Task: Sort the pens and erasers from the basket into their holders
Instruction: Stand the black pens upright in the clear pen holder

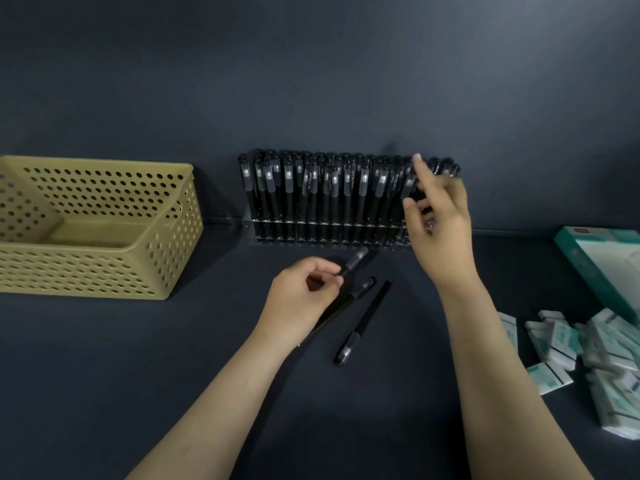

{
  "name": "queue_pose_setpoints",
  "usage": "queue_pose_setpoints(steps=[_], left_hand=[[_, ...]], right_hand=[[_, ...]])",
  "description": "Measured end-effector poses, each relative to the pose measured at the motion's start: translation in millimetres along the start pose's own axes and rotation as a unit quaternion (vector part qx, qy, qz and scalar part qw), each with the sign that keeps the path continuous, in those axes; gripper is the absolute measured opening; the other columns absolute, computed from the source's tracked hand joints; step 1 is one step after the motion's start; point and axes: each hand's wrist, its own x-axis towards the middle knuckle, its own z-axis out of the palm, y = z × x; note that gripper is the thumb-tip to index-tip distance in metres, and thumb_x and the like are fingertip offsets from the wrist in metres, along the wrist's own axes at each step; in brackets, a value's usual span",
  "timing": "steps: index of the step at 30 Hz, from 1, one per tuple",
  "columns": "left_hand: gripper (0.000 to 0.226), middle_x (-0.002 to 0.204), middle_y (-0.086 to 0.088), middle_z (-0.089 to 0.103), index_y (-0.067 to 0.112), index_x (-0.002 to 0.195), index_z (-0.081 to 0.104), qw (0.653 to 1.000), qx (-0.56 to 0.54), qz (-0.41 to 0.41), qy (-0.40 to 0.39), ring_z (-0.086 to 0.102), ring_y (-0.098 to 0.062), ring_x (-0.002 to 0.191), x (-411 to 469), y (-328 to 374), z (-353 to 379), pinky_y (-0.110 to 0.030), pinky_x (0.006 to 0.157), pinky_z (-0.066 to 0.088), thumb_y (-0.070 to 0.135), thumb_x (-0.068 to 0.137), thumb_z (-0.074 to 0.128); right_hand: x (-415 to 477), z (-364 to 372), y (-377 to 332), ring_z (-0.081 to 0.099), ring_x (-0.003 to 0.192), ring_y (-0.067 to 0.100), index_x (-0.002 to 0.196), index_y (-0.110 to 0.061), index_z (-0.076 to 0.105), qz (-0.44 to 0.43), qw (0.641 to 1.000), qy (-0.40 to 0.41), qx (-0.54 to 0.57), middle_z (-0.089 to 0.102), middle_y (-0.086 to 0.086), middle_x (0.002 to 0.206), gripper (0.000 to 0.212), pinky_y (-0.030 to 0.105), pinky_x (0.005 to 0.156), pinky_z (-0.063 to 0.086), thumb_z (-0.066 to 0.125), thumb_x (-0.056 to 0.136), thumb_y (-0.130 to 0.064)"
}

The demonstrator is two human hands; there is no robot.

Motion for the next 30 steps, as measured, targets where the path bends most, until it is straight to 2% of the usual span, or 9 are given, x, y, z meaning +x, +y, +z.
queue_pose_setpoints(steps=[2,4,8,11,14,18,22,26,30], left_hand=[[0.012,0.089,0.007,0.07,0.025,0.096,0.072,0.996,-0.081,-0.02,0.018,0.063,0.004,0.082,-1,3,-1,-0.005,0.072,0.044,0.018,0.087,0.069],[0.012,0.093,0.003,0.071,0.023,0.096,0.072,0.986,-0.157,-0.041,0.028,0.066,-0.002,0.088,-1,6,-2,-0.01,0.078,0.048,0.017,0.086,0.07],[0.013,0.097,-0.002,0.073,0.021,0.097,0.073,0.972,-0.226,-0.057,0.026,0.069,-0.013,0.095,-2,10,-2,-0.024,0.088,0.052,0.017,0.086,0.069],[0.013,0.095,-0.003,0.074,0.017,0.098,0.072,0.966,-0.253,-0.042,0.018,0.069,-0.014,0.094,-2,13,-1,-0.027,0.089,0.052,0.016,0.086,0.069],[0.011,0.093,-0.002,0.075,0.018,0.096,0.072,0.967,-0.254,-0.031,0.006,0.069,-0.012,0.092,-3,13,1,-0.026,0.088,0.052,0.016,0.085,0.069],[0.007,0.088,0.002,0.074,0.021,0.093,0.071,0.981,-0.193,-0.012,-0.002,0.066,-0.005,0.082,-2,10,2,-0.021,0.078,0.052,0.02,0.087,0.067],[0.014,0.081,0.01,0.066,0.029,0.094,0.069,0.998,0.05,0.025,-0.008,0.059,0.0,0.08,-1,0,0,-0.011,0.07,0.042,0.037,0.083,0.071],[0.025,0.085,0.017,0.058,0.033,0.096,0.067,0.977,0.201,0.036,-0.067,0.043,-0.002,0.095,-2,-5,2,-0.015,0.077,0.036,0.05,0.077,0.072],[0.015,0.083,0.018,0.055,0.038,0.086,0.061,0.968,0.232,0.056,-0.072,0.042,-0.004,0.096,-1,-8,3,-0.022,0.085,0.037,0.041,0.079,0.074]], right_hand=[[-1,-2,-8,0.048,0.087,0.011,0.142,-0.033,0.042,-0.002,1.0,0.024,0.005,0.041,-0.007,0.109,0.05,0.018,0.076,0.046,0.056,0.097,-0.015],[0,-5,-17,0.05,0.081,0.007,0.131,-0.03,0.054,0.021,0.998,0.026,0.061,0.049,-0.003,0.104,0.038,0.018,0.073,0.045,0.058,0.095,-0.017],[-1,-10,-27,0.054,0.073,0.004,0.107,-0.022,0.07,0.13,0.966,-0.117,0.189,0.063,-0.008,0.083,0.017,0.02,0.07,0.048,0.063,0.093,-0.016],[-3,-10,-28,0.063,0.083,0.01,0.11,-0.023,0.068,0.169,0.932,-0.214,0.24,0.068,-0.002,0.095,0.021,0.023,0.072,0.051,0.064,0.091,-0.013],[-3,-7,-29,0.066,0.083,0.014,0.109,-0.017,0.066,0.168,0.92,-0.233,0.267,0.068,0.001,0.092,0.023,0.023,0.07,0.051,0.066,0.088,-0.007],[-1,-7,-28,0.066,0.079,0.014,0.105,-0.016,0.064,0.164,0.932,-0.156,0.283,0.068,-0.005,0.083,0.021,0.024,0.07,0.052,0.064,0.089,-0.004],[5,-19,-21,0.063,0.079,0.015,0.104,-0.015,0.061,0.135,0.948,0.052,0.285,0.064,-0.005,0.083,0.022,0.029,0.073,0.055,0.058,0.092,0.002],[7,-32,-15,0.06,0.081,0.012,0.102,-0.018,0.056,0.099,0.95,0.19,0.226,0.058,-0.007,0.088,0.018,0.038,0.078,0.058,0.056,0.092,-0.002],[6,-34,-17,0.06,0.081,0.007,0.104,-0.017,0.053,0.067,0.957,0.231,0.165,0.057,-0.001,0.093,0.017,0.036,0.077,0.058,0.055,0.093,-0.005]])
